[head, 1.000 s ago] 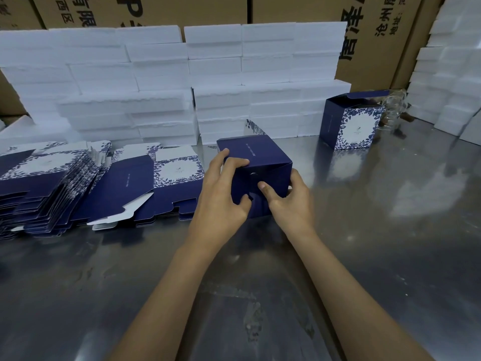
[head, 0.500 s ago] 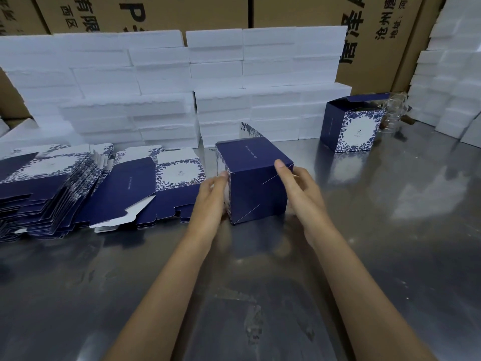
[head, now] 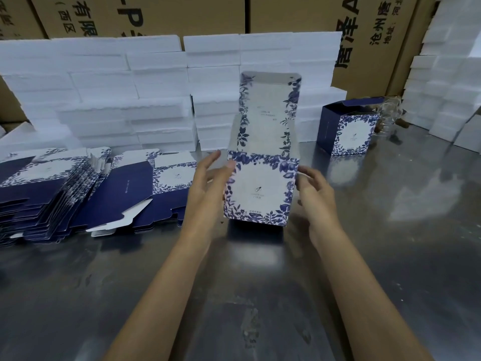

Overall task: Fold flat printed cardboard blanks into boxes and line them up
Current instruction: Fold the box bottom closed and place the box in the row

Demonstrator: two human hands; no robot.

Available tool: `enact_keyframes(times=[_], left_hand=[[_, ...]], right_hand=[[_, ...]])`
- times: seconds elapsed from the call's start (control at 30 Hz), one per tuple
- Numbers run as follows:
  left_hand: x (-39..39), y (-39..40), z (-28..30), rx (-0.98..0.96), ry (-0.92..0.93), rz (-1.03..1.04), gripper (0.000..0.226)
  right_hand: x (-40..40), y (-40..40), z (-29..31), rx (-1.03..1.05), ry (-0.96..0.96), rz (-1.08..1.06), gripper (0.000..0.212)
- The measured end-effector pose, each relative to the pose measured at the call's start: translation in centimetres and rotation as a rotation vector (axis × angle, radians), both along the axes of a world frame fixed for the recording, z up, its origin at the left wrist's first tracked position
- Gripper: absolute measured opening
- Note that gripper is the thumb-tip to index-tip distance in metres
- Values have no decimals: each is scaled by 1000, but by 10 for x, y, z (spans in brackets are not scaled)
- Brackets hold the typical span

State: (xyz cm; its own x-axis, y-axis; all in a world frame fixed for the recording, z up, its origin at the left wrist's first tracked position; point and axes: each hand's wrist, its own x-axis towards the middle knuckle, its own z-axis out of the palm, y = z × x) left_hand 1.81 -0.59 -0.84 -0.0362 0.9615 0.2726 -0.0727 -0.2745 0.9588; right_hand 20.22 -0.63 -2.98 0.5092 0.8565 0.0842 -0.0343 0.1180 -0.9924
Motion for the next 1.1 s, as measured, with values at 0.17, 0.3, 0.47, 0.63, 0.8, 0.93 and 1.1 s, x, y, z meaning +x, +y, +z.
enact_keyframes(times=[0.17,0.3,0.47,0.63,0.8,0.93,1.1], left_hand=[[0,0,1,-3,-34,41,26],[-2,1,2,-48,-43,100,30],[-5,-4,3,-106,12,24,33],[-6,-9,13,-19,206,39,36],[-9,-14,18,38,304,50,34],[-13,-8,21,-49,370,31,35],[-14,3,26,-175,476,-35,39]], right_hand=[[-7,-6,13,-55,120,201,82],[-16,-15,14,-13,-16,241,74],[-22,-19,15,63,-38,280,66],[-25,-20,15,141,-17,310,72],[-27,-18,15,130,17,292,80],[-24,-14,9,150,50,357,71],[-22,-8,4,154,49,367,71]])
